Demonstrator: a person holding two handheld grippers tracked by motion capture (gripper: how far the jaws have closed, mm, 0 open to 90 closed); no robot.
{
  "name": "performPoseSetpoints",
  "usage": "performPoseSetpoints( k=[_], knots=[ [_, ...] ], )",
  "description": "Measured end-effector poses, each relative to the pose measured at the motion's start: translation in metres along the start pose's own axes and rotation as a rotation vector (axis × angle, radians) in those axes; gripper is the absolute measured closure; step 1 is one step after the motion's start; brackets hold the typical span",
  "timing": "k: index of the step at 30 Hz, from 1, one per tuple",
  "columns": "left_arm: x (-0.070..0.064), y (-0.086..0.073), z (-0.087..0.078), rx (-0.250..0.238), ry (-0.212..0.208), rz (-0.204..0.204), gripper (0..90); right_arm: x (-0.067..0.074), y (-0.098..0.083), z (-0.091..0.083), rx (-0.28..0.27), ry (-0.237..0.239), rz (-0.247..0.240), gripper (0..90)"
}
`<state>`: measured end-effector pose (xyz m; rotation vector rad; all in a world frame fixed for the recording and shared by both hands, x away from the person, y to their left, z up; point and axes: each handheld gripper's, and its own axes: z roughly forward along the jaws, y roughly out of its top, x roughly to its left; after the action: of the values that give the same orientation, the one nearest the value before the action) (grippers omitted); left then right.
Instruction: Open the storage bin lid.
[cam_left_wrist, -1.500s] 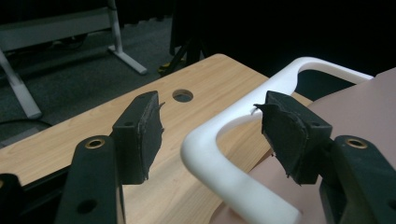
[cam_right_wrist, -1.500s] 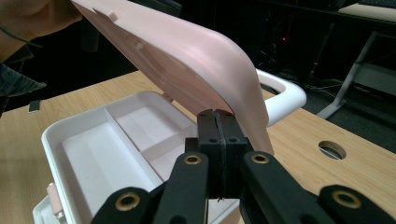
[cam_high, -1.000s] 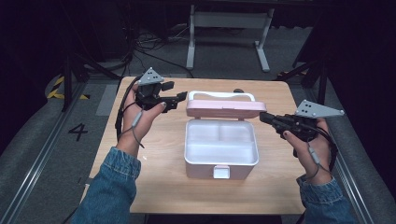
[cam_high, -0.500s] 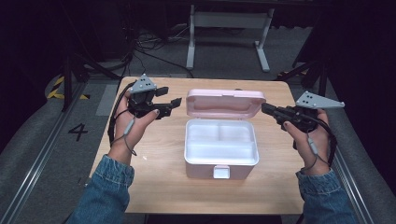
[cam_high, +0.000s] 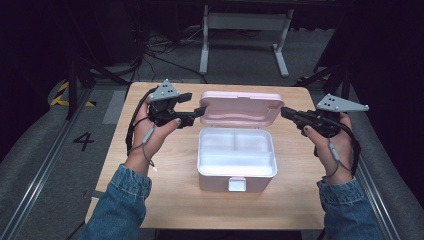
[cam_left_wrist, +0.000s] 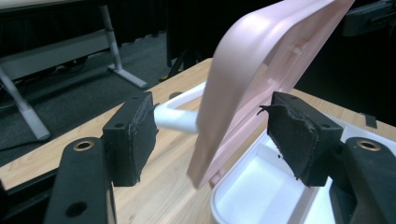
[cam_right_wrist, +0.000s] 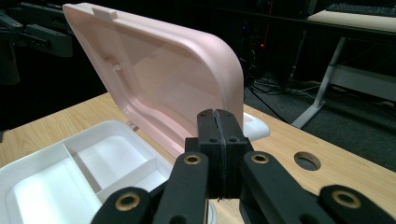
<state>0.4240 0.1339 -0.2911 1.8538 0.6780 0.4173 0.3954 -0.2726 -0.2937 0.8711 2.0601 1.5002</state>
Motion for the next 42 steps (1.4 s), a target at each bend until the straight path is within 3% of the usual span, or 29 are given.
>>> performPoseSetpoints(
  k=[9,16,23,32,42],
  knots=[
    [-0.005,0.008,0.022,-0.019,-0.014,0.018,37.4,-0.003,-0.001,0.000,0.003,-0.003,0.004,90.0],
    [-0.007,0.013,0.029,-0.035,-0.008,0.055,53.3,-0.004,-0.002,-0.001,0.005,-0.009,0.006,90.0],
    [-0.005,0.013,0.027,-0.032,0.000,0.046,65.9,-0.005,-0.002,-0.002,0.006,-0.013,0.004,90.0],
    [-0.003,0.013,0.028,-0.033,-0.005,0.038,66.9,-0.003,-0.002,-0.003,0.006,-0.010,0.001,90.0],
    [0.005,0.019,0.036,-0.016,0.019,0.029,67.0,-0.005,-0.006,-0.016,-0.002,-0.024,-0.004,90.0]
  ],
)
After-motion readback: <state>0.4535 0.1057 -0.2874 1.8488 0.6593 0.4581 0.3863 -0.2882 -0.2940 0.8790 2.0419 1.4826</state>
